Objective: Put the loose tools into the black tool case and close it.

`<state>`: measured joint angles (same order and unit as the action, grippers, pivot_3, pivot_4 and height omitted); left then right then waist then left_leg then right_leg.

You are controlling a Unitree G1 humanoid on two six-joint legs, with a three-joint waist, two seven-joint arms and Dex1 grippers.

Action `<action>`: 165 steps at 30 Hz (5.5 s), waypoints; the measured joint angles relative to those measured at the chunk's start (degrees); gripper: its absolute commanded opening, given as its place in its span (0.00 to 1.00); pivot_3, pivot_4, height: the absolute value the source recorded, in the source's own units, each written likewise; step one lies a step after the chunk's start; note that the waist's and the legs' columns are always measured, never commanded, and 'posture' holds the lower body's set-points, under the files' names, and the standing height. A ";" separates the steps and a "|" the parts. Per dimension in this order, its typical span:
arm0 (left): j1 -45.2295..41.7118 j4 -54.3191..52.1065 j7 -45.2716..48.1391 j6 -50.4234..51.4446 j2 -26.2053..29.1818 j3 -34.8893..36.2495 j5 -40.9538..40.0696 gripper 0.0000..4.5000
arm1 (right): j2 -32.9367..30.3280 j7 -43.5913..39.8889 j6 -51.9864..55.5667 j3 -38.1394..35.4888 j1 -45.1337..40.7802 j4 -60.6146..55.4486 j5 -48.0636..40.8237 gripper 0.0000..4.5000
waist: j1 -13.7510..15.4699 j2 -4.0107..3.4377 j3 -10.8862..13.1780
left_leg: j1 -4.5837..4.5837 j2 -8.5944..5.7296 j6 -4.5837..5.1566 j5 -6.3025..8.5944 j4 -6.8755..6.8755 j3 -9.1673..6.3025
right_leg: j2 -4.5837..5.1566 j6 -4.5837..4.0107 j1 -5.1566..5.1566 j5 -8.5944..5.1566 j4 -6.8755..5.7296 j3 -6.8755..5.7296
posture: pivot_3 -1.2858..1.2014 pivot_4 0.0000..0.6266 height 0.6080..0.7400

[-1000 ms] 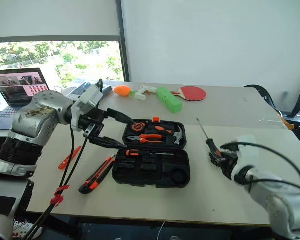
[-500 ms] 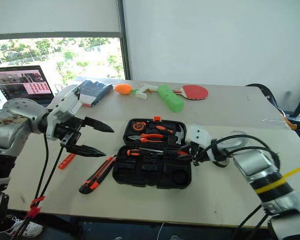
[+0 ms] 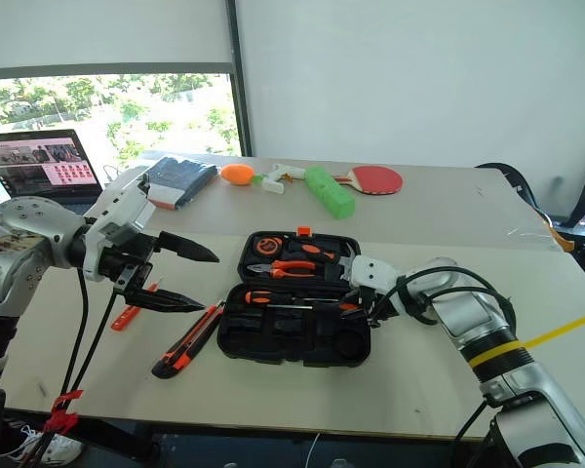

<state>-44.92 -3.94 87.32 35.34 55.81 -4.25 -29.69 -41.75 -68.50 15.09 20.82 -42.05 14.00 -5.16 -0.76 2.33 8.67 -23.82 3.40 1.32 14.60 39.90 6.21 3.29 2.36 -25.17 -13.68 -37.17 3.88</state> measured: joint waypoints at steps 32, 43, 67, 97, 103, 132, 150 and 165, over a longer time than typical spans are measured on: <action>-1.79 2.43 0.40 -1.92 -2.29 -1.10 0.58 1.00 | 5.84 0.63 9.06 -2.23 0.08 -3.72 -0.42 0.01 | -0.01 0.00 0.00 | 0.00 -0.01 -0.01 -0.01 -0.01 0.00 | 0.00 0.00 0.00 0.01 0.00 0.00 | 0.52 0.24 0.97; 0.07 2.15 -0.18 -2.55 -2.12 -1.09 0.62 1.00 | 7.72 1.03 7.77 -2.22 -0.83 -1.22 1.44 0.01 | -0.20 -0.01 0.00 | 0.04 0.02 -0.03 -0.01 -0.01 0.00 | -0.02 -0.02 0.01 0.01 -0.04 0.00 | 0.52 0.24 0.97; 7.76 1.51 -6.00 -2.23 -1.15 0.75 3.15 1.00 | 7.89 4.44 23.49 -15.48 2.26 -21.66 -10.31 0.19 | -0.10 -0.11 0.05 | 0.04 0.20 -0.07 -0.04 -0.07 0.01 | -0.13 -0.11 -0.04 0.06 -0.05 -0.03 | 0.52 0.24 0.97; 9.88 9.75 -26.69 28.30 13.67 0.36 12.14 1.00 | 5.26 16.60 36.35 -24.16 8.73 -47.53 -38.31 0.99 | 1.37 -0.03 0.06 | 0.08 0.34 -0.36 -0.15 -0.29 0.05 | -0.23 -0.43 -0.09 0.13 0.01 -0.28 | 0.52 0.24 0.97; -5.50 27.77 -20.55 22.91 6.85 -17.11 22.20 1.00 | 5.76 24.03 38.04 -25.74 12.28 -52.95 -42.84 0.99 | 1.25 0.02 0.06 | -0.01 0.33 -0.35 -0.15 -0.22 0.02 | -0.23 -0.41 -0.12 0.13 0.02 -0.27 | 0.52 0.24 0.97; -20.43 62.23 -11.74 4.41 -9.02 -22.70 43.17 0.09 | 0.78 40.48 38.02 -29.05 19.97 -60.05 -52.57 1.00 | 0.88 0.08 -0.06 | 0.01 0.28 -0.29 -0.12 -0.12 -0.08 | -0.16 -0.32 0.03 0.15 0.03 -0.25 | 0.52 0.24 0.97; -28.30 52.22 -2.16 -22.15 -17.96 -14.44 37.06 0.09 | -11.02 33.62 38.39 -32.86 29.62 -58.77 -57.14 1.00 | 2.08 0.44 0.02 | -0.55 0.08 -0.08 -0.03 0.19 -0.45 | 0.03 -0.13 -0.01 0.22 0.27 -0.56 | 0.52 0.24 0.97; -19.51 26.82 4.77 -10.31 -24.37 -30.56 39.75 0.09 | -10.78 41.48 37.92 -36.15 36.59 -63.10 -59.16 1.00 | 0.02 0.36 0.01 | -0.38 -0.01 -0.07 -0.06 0.19 -1.07 | -0.08 -0.11 0.04 0.21 0.05 -0.39 | 0.52 0.24 0.97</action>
<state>-64.43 22.88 92.10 25.03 31.43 -34.81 10.05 -52.54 -27.01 53.01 -15.33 -5.46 -49.09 -64.33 -0.74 2.69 8.68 -24.20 3.39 1.25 14.53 40.09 5.14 3.21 2.25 -25.13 -13.47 -37.12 3.49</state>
